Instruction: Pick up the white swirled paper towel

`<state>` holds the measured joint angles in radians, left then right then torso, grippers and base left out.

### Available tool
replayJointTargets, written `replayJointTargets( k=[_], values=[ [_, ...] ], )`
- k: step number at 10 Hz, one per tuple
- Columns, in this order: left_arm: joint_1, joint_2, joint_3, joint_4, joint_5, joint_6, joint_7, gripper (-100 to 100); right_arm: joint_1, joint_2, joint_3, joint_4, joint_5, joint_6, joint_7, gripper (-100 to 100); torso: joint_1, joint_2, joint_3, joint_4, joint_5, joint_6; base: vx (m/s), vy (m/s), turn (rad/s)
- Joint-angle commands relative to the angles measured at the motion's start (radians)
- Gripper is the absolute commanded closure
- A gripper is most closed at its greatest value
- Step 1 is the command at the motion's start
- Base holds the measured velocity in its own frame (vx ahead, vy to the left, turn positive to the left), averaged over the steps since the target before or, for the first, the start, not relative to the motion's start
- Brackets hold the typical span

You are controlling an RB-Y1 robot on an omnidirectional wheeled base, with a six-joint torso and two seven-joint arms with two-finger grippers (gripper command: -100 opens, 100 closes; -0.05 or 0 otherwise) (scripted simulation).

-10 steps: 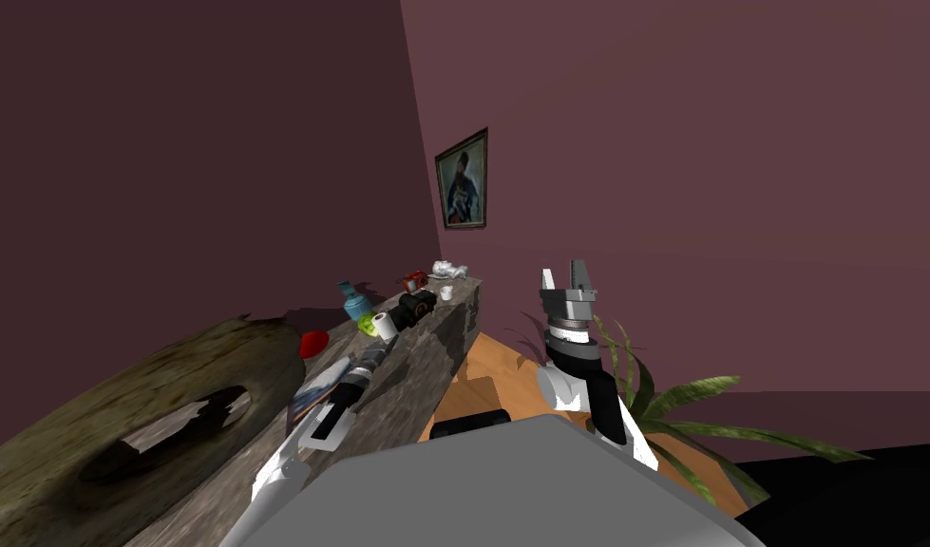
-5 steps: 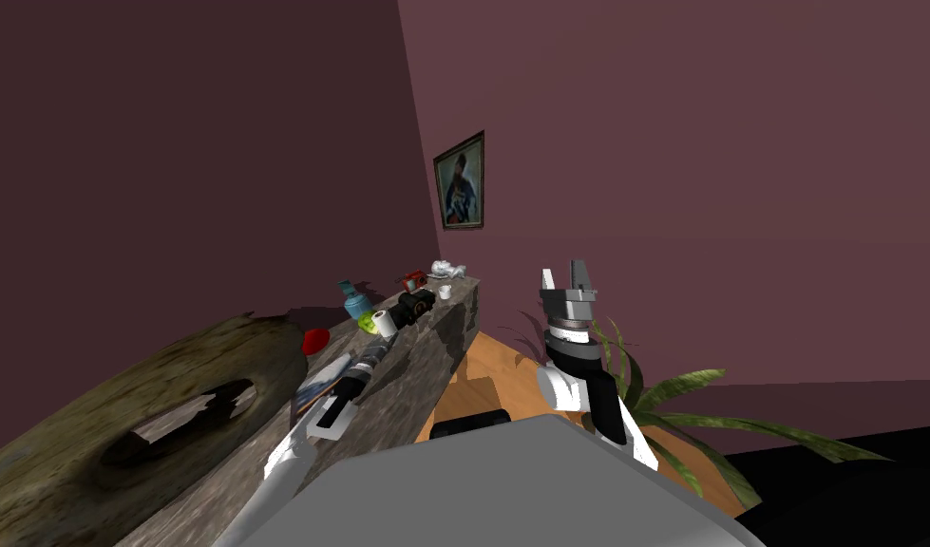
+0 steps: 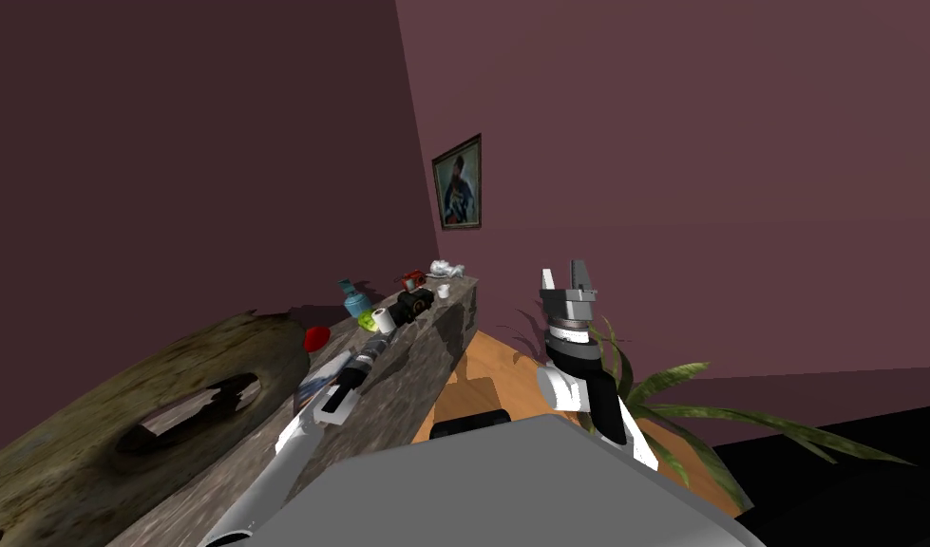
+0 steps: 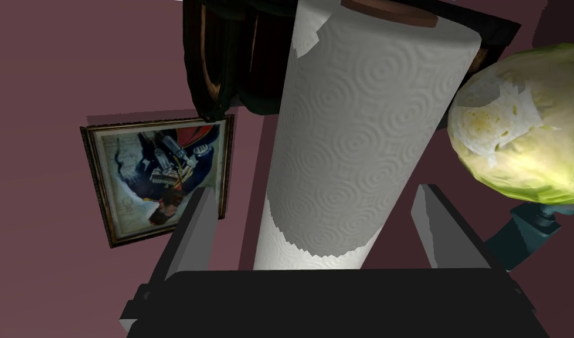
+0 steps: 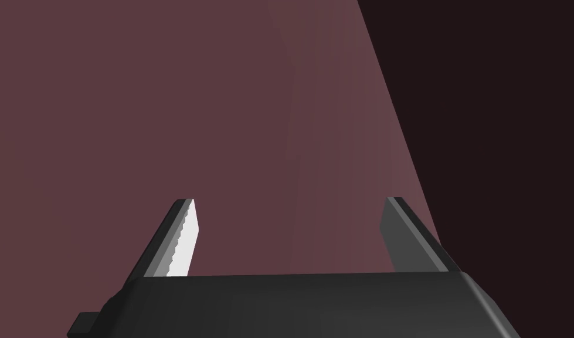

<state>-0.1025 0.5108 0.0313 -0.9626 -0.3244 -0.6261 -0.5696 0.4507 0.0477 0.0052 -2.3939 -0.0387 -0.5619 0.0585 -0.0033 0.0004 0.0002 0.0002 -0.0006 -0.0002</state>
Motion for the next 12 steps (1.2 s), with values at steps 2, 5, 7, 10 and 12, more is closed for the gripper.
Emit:
replayJointTargets(
  k=[2,5,7,10,12],
  values=[
    [-0.071,0.031,-0.020,0.079,0.041,-0.024,-0.017,-100,0.000,0.000,0.000,0.000,0.000,0.000,0.000,0,0.000,0.001,0.001,0.000,0.000,0.000,-0.076,-0.038,-0.026],
    [-0.107,0.031,-0.020,0.153,0.041,-0.024,-0.017,-100,0.000,0.000,0.000,0.000,0.000,0.000,0.000,0,0.000,0.001,0.001,0.000,0.000,-0.001,-0.038,-0.015,-0.003],
    [-0.182,0.053,-0.033,0.228,0.069,-0.045,-0.030,-100,0.000,0.000,0.000,0.000,0.000,0.000,0.000,0,-0.001,0.000,0.000,0.000,0.000,0.000,-0.058,-0.030,-0.023],
    [-0.241,0.074,-0.046,0.285,0.098,-0.067,-0.042,-100,0.000,0.000,0.000,0.000,0.000,0.000,0.000,0,0.000,0.001,0.001,0.000,0.000,0.000,-0.050,-0.019,-0.014],
    [-0.257,0.074,-0.046,0.345,0.098,-0.067,-0.042,-100,0.000,0.000,0.000,0.000,0.000,0.000,0.000,0,0.000,0.000,0.000,0.000,0.000,-0.001,-0.019,-0.012,0.002]
  ],
)
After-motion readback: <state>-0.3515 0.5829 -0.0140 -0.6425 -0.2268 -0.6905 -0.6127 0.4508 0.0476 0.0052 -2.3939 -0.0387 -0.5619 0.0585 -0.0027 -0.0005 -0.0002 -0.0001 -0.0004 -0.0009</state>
